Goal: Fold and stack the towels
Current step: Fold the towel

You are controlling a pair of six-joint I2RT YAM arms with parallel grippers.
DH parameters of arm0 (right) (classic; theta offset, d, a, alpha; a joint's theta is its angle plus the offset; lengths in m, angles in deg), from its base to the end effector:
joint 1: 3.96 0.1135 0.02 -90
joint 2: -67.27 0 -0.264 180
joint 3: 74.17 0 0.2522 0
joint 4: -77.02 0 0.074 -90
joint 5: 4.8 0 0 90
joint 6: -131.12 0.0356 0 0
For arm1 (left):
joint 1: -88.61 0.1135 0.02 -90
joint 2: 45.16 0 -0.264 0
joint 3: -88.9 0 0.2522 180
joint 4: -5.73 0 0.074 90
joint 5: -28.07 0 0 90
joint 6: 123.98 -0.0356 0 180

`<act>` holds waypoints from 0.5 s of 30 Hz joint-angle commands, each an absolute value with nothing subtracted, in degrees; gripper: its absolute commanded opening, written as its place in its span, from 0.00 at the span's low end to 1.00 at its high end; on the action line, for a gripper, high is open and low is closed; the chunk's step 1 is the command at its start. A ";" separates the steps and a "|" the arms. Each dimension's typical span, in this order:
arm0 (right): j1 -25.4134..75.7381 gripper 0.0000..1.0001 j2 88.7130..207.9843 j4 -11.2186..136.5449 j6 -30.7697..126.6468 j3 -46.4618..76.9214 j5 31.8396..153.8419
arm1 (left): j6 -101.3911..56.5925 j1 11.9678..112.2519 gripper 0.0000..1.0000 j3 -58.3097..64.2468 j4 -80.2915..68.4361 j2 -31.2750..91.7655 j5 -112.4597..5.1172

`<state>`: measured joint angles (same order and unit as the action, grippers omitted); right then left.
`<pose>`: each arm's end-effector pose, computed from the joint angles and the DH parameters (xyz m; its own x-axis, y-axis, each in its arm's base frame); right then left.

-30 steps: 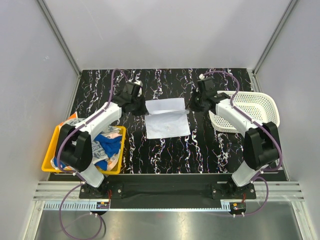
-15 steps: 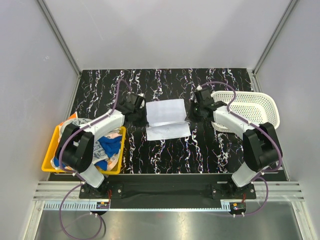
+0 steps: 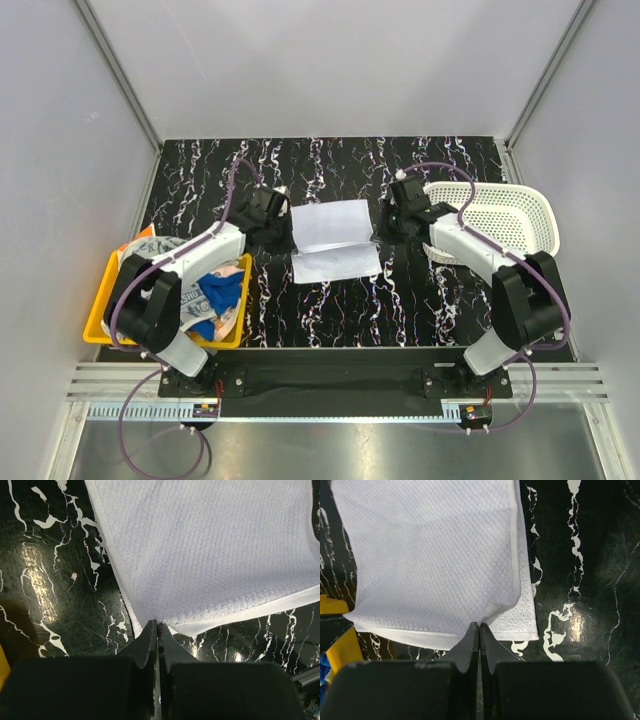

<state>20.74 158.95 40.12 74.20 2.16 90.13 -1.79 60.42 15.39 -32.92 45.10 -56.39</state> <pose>0.3058 0.1440 0.2241 -0.8552 0.2052 -0.4759 0.0032 0.9203 0.3911 0.2847 -0.1565 0.2147 -0.8902 -0.1245 -0.4382 0.0523 0.9277 -0.3698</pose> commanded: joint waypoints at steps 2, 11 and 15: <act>20.56 0.00 152.79 36.37 72.94 5.95 83.79 | -2.86 61.01 0.00 12.47 -36.42 39.66 -60.26; 20.56 0.00 152.08 39.08 74.08 0.87 85.11 | -2.52 60.66 0.00 15.72 -35.11 38.77 -59.91; 20.64 0.00 152.61 41.28 74.87 -2.56 87.13 | -2.08 59.87 0.00 18.44 -33.35 39.30 -59.30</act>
<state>20.90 152.54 40.49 74.86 -0.24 89.39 -1.71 59.81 16.33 -33.11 39.59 -56.28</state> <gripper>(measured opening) 0.029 0.012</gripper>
